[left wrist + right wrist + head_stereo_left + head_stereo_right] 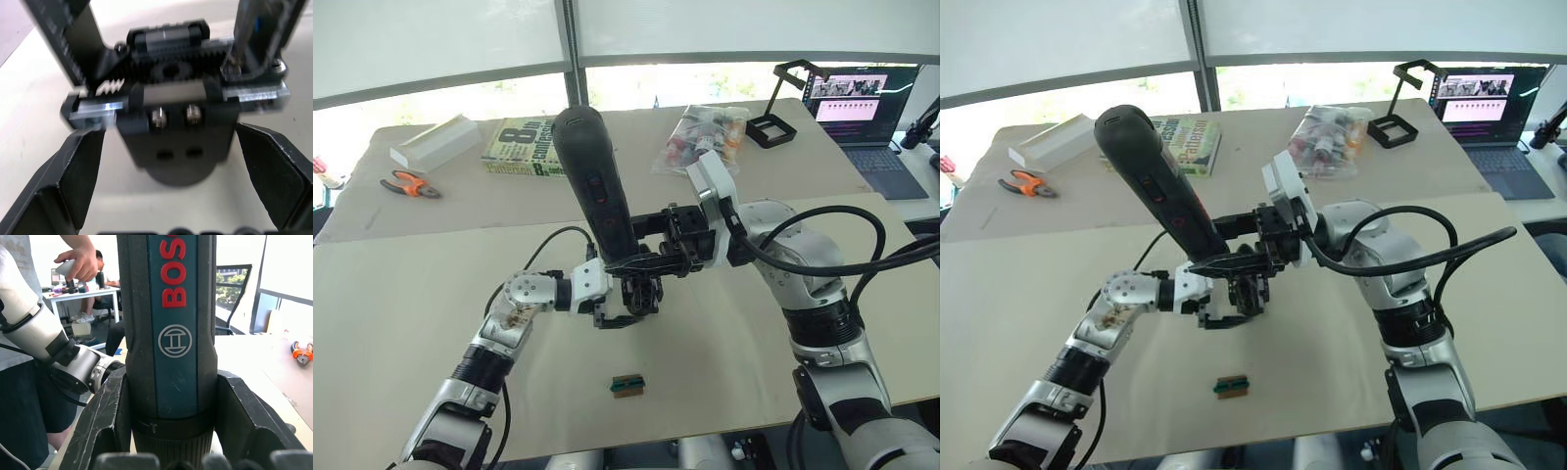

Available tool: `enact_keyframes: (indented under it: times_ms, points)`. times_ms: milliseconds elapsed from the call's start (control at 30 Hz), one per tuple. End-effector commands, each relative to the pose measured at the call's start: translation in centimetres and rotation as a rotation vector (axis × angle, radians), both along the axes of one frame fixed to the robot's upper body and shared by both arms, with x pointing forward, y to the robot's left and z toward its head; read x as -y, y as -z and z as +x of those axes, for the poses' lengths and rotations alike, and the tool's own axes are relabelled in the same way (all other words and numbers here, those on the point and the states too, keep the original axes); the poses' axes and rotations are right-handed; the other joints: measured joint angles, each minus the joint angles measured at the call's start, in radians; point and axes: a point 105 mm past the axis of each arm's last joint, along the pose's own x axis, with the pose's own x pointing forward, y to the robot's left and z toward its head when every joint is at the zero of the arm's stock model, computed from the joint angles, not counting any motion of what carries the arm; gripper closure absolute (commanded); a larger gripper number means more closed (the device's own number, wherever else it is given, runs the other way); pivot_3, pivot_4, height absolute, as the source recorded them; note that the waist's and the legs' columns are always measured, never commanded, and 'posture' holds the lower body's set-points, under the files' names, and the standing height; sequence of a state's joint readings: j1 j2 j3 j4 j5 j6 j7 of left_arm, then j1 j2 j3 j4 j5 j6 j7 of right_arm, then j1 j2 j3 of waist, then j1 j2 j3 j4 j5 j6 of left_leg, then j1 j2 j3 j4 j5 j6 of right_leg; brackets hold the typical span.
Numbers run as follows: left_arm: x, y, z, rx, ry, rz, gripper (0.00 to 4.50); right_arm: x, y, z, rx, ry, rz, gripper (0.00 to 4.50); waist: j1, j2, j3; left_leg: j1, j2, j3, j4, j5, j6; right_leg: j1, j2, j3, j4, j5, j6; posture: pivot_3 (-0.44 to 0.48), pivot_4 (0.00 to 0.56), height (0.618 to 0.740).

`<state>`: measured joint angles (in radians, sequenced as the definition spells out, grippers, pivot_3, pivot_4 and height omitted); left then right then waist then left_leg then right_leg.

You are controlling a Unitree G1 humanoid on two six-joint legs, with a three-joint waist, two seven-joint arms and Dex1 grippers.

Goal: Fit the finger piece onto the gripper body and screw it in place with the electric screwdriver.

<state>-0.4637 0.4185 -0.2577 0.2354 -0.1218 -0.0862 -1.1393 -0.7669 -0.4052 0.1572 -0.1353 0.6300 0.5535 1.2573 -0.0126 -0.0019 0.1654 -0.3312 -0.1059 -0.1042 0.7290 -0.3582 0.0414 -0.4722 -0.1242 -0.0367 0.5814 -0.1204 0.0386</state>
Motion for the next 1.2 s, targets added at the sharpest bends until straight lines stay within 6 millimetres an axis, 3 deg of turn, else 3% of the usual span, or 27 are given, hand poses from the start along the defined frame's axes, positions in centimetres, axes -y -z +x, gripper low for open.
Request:
enact_keyframes:
  times_ms: [33, 233, 267, 400, 867, 1200]
  points:
    - [0.7, -0.6, 0.1, 0.016, 0.009, -0.031, 0.00, 0.2, -0.1, 0.1, 0.019, 0.010, -0.007, 2.58, 0.000, 0.000, 0.000, 0.000, 0.000, 0.000, 0.000, 0.000, 0.000, 0.000, 0.000, 0.000, 0.000, 0.000, 0.000, 0.000, 0.150, 0.738]
    - [1.2, -0.2, 0.4, 0.003, -0.003, -0.043, 0.00, 0.3, -0.2, 0.1, 0.022, 0.014, -0.011, 2.58, 0.000, 0.000, 0.000, 0.000, 0.000, 0.000, 0.000, 0.000, 0.000, 0.000, 0.000, 0.000, 0.000, 0.000, 0.000, 0.000, 0.150, 0.738]
    - [1.2, -0.3, 0.4, -0.002, -0.006, -0.050, 0.57, 0.3, -0.2, 0.1, 0.022, 0.015, -0.012, 2.58, 0.001, 0.000, 0.000, 0.000, 0.000, 0.000, 0.000, 0.000, 0.000, 0.000, 0.000, 0.000, 0.000, 0.000, 0.000, 0.000, 0.150, 0.738]
    - [1.4, 0.0, 0.5, -0.020, -0.004, -0.056, 2.15, 0.5, 0.2, 0.4, 0.015, 0.028, -0.021, 2.58, 0.004, 0.000, 0.000, 0.000, 0.000, 0.000, 0.001, 0.000, 0.000, 0.000, 0.000, 0.000, 0.000, 0.000, 0.000, 0.000, 0.150, 0.738]
    - [0.8, 0.0, 1.6, -0.030, -0.013, -0.034, 2.16, 1.6, 1.9, 2.2, -0.066, 0.103, -0.031, 2.58, 0.009, 0.000, -0.009, 0.000, 0.000, 0.000, 0.002, 0.001, -0.001, 0.002, 0.000, 0.000, 0.000, 0.003, 0.000, 0.000, 0.150, 0.738]
    - [0.5, -0.1, 1.9, -0.024, -0.013, -0.024, 2.16, 2.0, 4.1, 1.6, -0.174, 0.059, -0.113, 2.58, 0.010, 0.000, -0.014, 0.002, 0.000, 0.000, 0.002, 0.001, -0.001, 0.004, 0.000, 0.000, -0.001, 0.003, 0.000, 0.000, 0.150, 0.738]
